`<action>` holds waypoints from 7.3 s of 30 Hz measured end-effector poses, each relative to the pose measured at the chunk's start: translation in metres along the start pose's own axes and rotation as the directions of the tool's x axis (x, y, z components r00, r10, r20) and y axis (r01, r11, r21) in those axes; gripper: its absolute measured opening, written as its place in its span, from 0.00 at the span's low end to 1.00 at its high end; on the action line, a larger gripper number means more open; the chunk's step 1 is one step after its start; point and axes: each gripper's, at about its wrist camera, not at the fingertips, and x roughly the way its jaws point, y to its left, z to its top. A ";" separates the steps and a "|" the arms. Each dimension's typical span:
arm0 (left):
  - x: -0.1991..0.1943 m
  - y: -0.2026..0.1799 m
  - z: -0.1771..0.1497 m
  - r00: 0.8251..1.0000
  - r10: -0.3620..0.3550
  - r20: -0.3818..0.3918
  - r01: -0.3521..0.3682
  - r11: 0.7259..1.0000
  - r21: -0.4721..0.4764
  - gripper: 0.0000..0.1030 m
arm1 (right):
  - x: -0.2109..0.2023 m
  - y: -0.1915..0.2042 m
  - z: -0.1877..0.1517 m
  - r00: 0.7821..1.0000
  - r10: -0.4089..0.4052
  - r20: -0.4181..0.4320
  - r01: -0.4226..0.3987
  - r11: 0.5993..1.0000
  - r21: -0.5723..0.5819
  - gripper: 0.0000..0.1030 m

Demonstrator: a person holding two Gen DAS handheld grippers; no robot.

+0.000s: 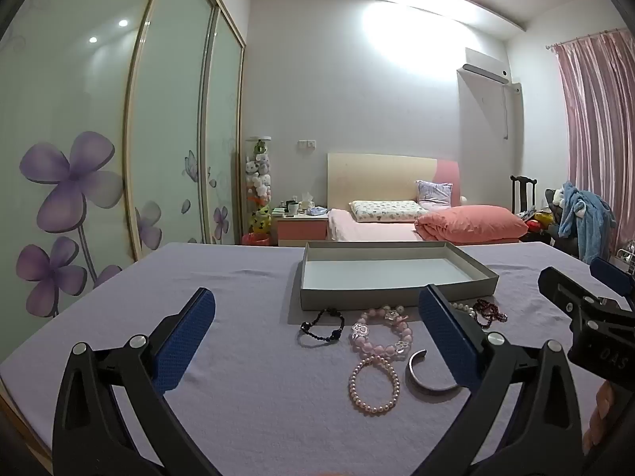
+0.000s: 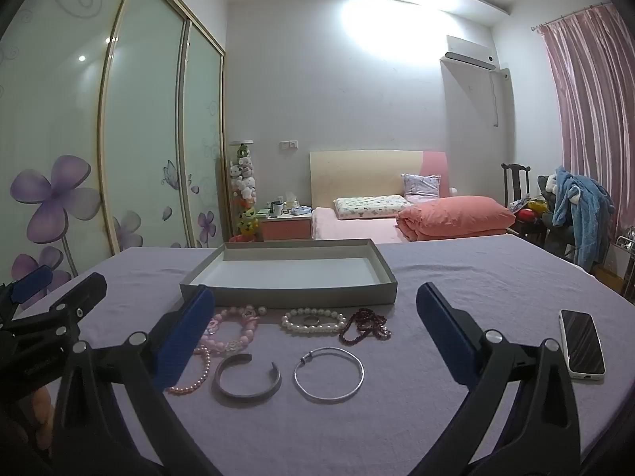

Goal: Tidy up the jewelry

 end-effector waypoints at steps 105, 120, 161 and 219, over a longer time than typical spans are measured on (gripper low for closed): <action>0.032 0.008 -0.006 0.975 -0.026 -0.221 0.021 0.999 -0.024 0.98 | 0.051 -0.012 -0.024 0.958 -0.020 -0.286 0.010 0.999 -0.034 0.96; 0.065 0.001 -0.028 0.891 -0.093 -0.444 0.106 0.994 0.005 0.98 | 0.118 -0.021 -0.058 0.779 -0.021 -0.626 -0.016 0.998 -0.053 0.81; 0.115 -0.012 -0.040 0.777 -0.107 -0.620 0.178 0.982 0.055 0.06 | 0.136 -0.023 -0.045 0.776 0.036 -0.630 -0.087 0.995 -0.050 0.66; 0.135 -0.039 0.073 0.988 -0.072 -0.133 0.081 0.994 0.067 0.06 | 0.119 -0.013 0.079 1.000 0.018 -0.009 -0.018 1.000 -0.010 0.66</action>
